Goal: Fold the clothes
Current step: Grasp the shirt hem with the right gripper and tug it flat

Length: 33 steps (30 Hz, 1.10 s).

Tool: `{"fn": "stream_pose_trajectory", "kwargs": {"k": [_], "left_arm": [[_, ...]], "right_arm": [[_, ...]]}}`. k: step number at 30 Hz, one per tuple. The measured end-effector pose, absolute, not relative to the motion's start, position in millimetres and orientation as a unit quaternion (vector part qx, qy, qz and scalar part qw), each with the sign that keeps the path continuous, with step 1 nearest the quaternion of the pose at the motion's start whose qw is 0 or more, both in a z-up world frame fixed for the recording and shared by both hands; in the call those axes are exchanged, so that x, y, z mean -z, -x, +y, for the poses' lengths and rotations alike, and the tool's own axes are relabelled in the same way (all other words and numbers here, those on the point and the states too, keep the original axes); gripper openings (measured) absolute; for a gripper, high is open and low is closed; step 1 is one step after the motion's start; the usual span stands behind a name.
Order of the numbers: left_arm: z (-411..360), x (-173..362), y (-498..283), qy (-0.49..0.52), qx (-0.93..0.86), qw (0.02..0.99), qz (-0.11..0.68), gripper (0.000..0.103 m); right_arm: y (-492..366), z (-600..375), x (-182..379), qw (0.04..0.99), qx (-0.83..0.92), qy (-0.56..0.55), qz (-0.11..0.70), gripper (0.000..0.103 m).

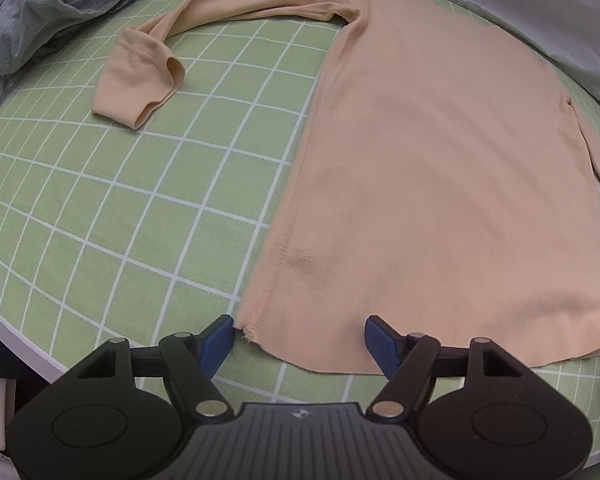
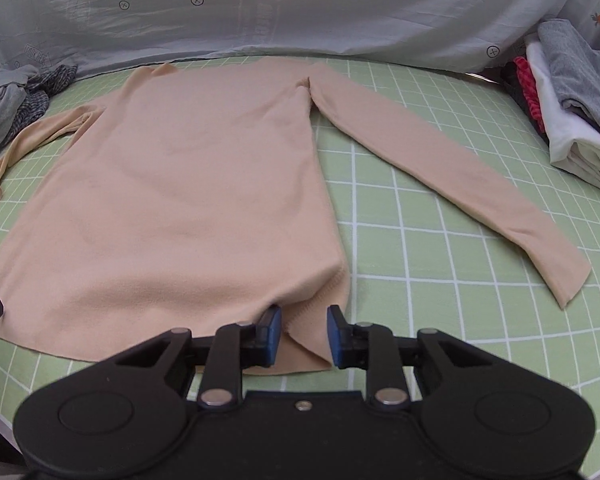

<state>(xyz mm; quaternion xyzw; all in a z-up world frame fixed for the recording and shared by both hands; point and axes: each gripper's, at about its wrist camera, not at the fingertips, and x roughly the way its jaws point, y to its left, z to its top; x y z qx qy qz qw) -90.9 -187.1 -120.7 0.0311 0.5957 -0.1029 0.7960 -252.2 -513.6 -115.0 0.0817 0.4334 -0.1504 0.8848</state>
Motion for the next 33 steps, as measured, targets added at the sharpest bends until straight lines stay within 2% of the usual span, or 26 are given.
{"fn": "stream_pose_trajectory", "kwargs": {"k": [11, 12, 13, 14, 15, 23, 26, 28, 29, 33], "left_arm": [[-185, 121, 91, -0.031, 0.119, 0.796, 0.593, 0.073], [-185, 121, 91, -0.032, 0.12, 0.796, 0.592, 0.073], [-185, 121, 91, -0.032, 0.121, 0.797, 0.591, 0.072], [-185, 121, 92, -0.033, 0.121, 0.797, 0.591, 0.072], [-185, 121, 92, -0.033, 0.122, 0.797, 0.59, 0.072], [-182, 122, 95, -0.033, 0.119, 0.802, 0.584, 0.069], [-180, 121, 96, -0.047, 0.104, 0.81, 0.575, 0.047], [-175, 120, 94, -0.035, 0.104, 0.812, 0.574, 0.015], [-171, 121, 93, -0.018, 0.107, 0.809, 0.577, 0.01], [-162, 122, 94, 0.008, 0.108, 0.807, 0.58, 0.008]], "right_arm": [[245, -515, 127, 0.87, 0.176, -0.126, 0.443, 0.029], [246, -515, 127, 0.871, 0.174, -0.126, 0.442, 0.025], [246, -515, 127, 0.871, 0.174, -0.121, 0.443, 0.013], [246, -516, 127, 0.872, 0.173, -0.117, 0.443, 0.007], [246, -517, 126, 0.872, 0.171, -0.118, 0.444, 0.005], [288, -535, 104, 0.868, 0.225, -0.161, 0.412, 0.003], [295, -544, 113, 0.855, 0.237, -0.185, 0.423, 0.003], [296, -546, 118, 0.849, 0.235, -0.2, 0.428, 0.003], [297, -546, 120, 0.847, 0.234, -0.21, 0.429, 0.003], [297, -544, 124, 0.84, 0.234, -0.211, 0.443, 0.004]]}}
